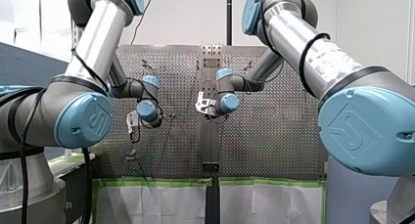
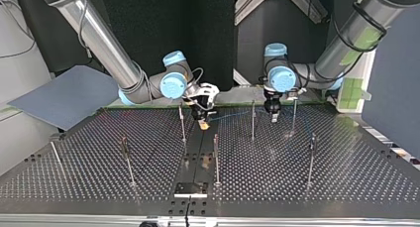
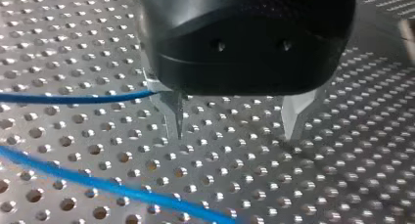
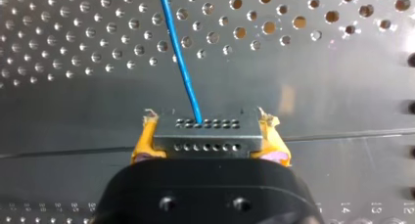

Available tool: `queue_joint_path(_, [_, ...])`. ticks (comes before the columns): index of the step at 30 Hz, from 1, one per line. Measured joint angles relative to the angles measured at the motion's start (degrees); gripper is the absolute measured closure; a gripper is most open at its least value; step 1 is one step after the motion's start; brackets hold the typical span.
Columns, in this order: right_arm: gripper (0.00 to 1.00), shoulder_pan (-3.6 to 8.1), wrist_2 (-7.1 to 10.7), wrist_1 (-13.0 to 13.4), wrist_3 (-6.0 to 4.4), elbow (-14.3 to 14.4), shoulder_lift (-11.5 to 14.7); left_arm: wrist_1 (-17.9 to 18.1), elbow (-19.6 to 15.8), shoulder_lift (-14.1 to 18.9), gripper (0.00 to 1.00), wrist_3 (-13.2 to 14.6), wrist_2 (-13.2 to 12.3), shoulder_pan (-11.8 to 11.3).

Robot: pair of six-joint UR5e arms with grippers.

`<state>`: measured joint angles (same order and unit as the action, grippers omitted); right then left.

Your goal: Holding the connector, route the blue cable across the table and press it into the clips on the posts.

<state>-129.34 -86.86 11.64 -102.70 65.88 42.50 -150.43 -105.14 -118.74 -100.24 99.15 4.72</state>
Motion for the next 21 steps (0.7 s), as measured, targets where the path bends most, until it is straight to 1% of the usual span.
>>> queue_joint_path(3, [1.00, 0.00, 0.00, -0.47, 0.08, 0.00, 0.00, -0.47, -1.28, 1.16, 0.00, 0.10, 1.38, 0.23])
queue_joint_path(6, [1.00, -0.03, -0.04, -0.89, 0.10, 0.00, 0.00, 0.46, -2.82, 2.67, 0.00, -0.94, 2.15, 0.44])
queue_joint_path(10, [1.00, -0.14, -0.03, -1.07, 0.11, 0.00, 0.00, 2.57, -5.14, 4.97, 0.00, -2.12, 2.38, 1.01])
queue_joint_path(17, [1.00, -0.17, 0.01, -1.41, 0.11, 0.01, 0.00, 5.42, -8.66, 8.45, 0.00, -2.10, 2.54, 2.77])
queue_joint_path(21, [1.00, -0.17, 0.03, -1.77, 0.11, 0.01, -0.01, 6.68, -10.66, 9.46, 0.00, -2.13, 2.59, 3.61])
